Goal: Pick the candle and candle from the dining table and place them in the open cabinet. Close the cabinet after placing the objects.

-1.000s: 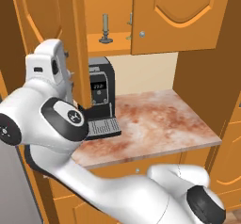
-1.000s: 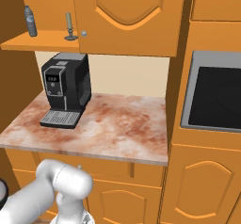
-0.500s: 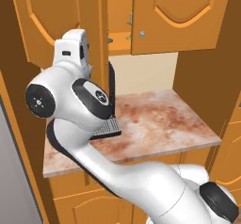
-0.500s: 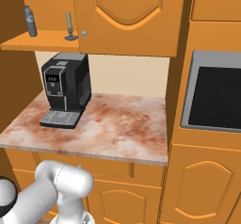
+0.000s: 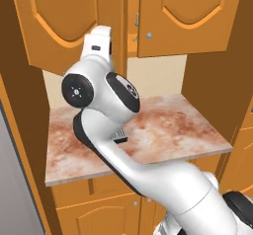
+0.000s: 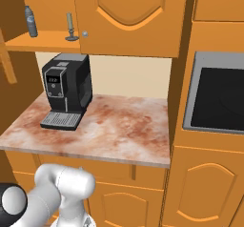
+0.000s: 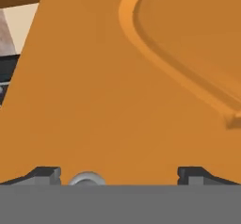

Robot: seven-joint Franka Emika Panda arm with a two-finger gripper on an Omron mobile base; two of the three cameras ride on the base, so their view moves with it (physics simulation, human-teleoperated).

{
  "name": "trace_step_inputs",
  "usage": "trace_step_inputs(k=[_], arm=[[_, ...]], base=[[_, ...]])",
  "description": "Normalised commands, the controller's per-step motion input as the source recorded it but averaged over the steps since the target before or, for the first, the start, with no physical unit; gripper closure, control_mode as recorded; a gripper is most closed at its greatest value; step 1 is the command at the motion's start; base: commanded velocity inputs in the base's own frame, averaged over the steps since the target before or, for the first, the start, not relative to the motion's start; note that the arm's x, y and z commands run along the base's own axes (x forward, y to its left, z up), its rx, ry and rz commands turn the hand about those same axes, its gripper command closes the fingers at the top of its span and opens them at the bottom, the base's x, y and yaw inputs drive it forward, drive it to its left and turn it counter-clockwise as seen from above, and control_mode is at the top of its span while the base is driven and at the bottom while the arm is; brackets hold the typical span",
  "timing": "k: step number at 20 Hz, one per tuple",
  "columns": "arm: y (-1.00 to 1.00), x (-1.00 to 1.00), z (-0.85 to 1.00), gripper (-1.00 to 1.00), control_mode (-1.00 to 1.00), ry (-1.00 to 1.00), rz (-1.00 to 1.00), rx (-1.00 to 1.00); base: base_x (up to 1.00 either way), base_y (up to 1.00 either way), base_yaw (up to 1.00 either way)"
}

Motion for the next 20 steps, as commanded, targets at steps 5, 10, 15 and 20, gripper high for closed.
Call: trace_step_inputs(k=[5, 10, 15, 20], arm=[[-0.37, 0.51, 0.00, -1.00, -1.00, -0.01, 0.07, 0.08], [-0.29, 0.46, 0.00, -1.00, -1.00, -0.03, 0.08, 0.04], [-0.22, 0.38, 0.00, -1.00, -1.00, -0.02, 0.09, 0.03], [-0.14, 0.39, 0.00, -1.00, -1.00, 0.00, 0.04, 0.04]], base=[[0.00, 0.00, 0.00], [0.00, 0.00, 0.00], [0.00, 0.00, 0.00], [0.00, 0.00, 0.00]])
